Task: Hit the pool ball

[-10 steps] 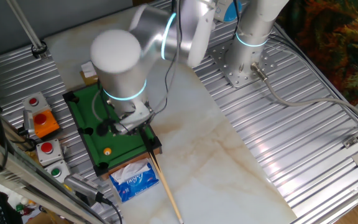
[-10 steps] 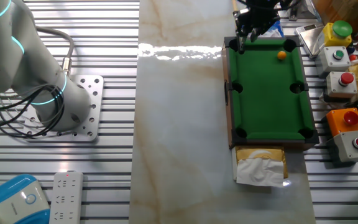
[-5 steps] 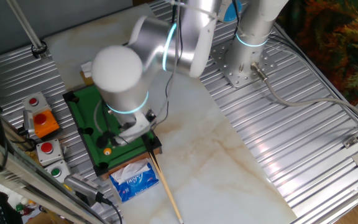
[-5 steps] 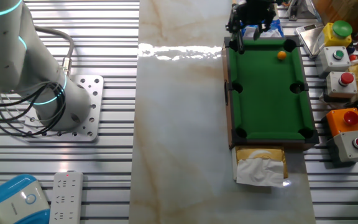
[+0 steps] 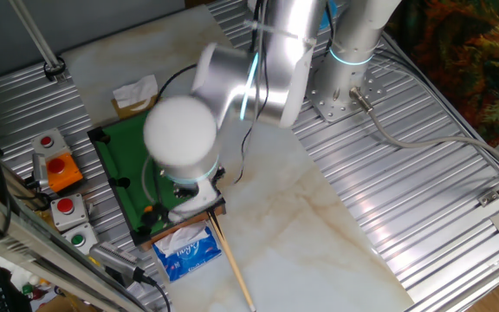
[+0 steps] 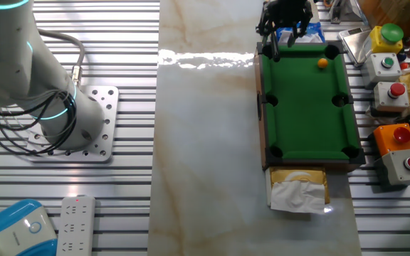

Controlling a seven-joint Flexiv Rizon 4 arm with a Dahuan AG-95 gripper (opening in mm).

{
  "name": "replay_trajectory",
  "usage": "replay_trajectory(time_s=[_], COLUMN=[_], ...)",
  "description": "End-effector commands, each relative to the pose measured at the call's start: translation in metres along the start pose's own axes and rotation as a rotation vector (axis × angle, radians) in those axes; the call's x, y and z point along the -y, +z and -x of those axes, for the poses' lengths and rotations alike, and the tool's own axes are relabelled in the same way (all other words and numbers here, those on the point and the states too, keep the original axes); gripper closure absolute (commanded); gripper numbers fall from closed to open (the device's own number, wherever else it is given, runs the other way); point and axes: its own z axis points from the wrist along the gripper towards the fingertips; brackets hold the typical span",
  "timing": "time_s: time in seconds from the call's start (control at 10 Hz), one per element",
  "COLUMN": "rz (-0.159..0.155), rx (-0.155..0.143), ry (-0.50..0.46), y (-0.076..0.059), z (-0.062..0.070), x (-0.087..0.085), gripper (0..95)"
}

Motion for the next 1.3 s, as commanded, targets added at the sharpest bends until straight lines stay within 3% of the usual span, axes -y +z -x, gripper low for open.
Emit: replay_trajectory(time_s=[0.1, 0.7, 1.0, 1.3], rz=[-0.012, -0.010, -0.004, -0.003], rx=[0.009, 0.003, -0.032, -0.045], ry=[0.007, 0.029, 0.027, 0.046], y=[0.003, 0.015, 0.020, 0.023], z=[-0.003, -0.001, 0.000, 0.001], x=[-0.004, -0.002, -0.001, -0.005], gripper=[38.0, 38.0, 38.0, 38.0])
